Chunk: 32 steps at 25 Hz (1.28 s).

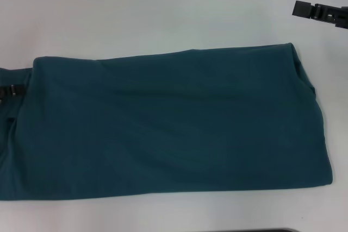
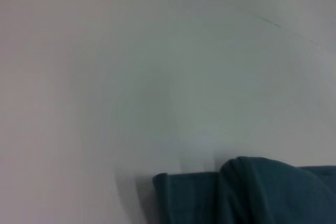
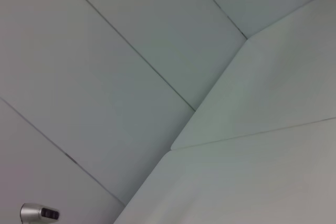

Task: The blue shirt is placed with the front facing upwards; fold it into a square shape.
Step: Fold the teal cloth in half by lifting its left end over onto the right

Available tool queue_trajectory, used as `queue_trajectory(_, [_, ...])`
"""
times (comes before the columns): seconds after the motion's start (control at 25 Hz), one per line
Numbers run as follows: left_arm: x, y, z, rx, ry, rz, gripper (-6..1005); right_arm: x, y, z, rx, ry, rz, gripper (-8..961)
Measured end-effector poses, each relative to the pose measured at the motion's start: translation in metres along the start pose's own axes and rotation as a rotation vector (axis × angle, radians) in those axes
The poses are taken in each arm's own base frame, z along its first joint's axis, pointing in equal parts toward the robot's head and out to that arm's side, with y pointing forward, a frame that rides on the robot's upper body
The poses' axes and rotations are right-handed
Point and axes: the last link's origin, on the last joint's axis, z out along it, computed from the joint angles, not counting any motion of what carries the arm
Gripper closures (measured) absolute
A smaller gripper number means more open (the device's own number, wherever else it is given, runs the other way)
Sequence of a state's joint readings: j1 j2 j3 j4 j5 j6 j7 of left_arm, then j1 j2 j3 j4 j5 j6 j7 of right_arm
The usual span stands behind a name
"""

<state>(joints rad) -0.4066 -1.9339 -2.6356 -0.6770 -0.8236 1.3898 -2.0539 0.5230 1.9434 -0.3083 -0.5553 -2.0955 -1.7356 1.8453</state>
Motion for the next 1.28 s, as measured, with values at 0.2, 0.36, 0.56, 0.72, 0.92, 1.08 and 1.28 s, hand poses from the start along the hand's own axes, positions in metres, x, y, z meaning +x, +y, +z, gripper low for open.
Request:
queue_trajectory(0.2, [-0.003, 0.002, -0.002, -0.011, -0.034, 0.009, 113, 0.000, 0.000, 0.000, 0.001, 0.000, 0.000, 149])
queue_trajectory(0.36, [-0.004, 0.003, -0.002, -0.014, -0.061, 0.016, 114, 0.000, 0.000, 0.000, 0.001, -0.001, 0.000, 149])
queue_trajectory(0.56, [-0.003, 0.007, -0.003, -0.035, -0.072, 0.028, 114, -0.001, 0.000, 0.000, 0.000, -0.001, -0.001, 149])
queue_trajectory(0.72, [0.000, 0.011, -0.006, -0.054, -0.081, 0.043, 115, -0.001, 0.000, 0.000, 0.001, -0.002, -0.001, 150])
queue_trajectory(0.92, [0.002, 0.015, -0.008, -0.078, -0.090, 0.053, 115, -0.001, 0.000, 0.000, 0.002, -0.002, -0.002, 150])
queue_trajectory(1.08, [0.004, 0.012, -0.013, -0.067, -0.087, 0.057, 116, -0.001, -0.001, 0.000, 0.004, -0.003, -0.002, 150])
queue_trajectory(1.28, [0.003, 0.005, -0.022, -0.044, -0.097, 0.041, 116, -0.001, -0.001, 0.000, 0.005, -0.003, -0.002, 150])
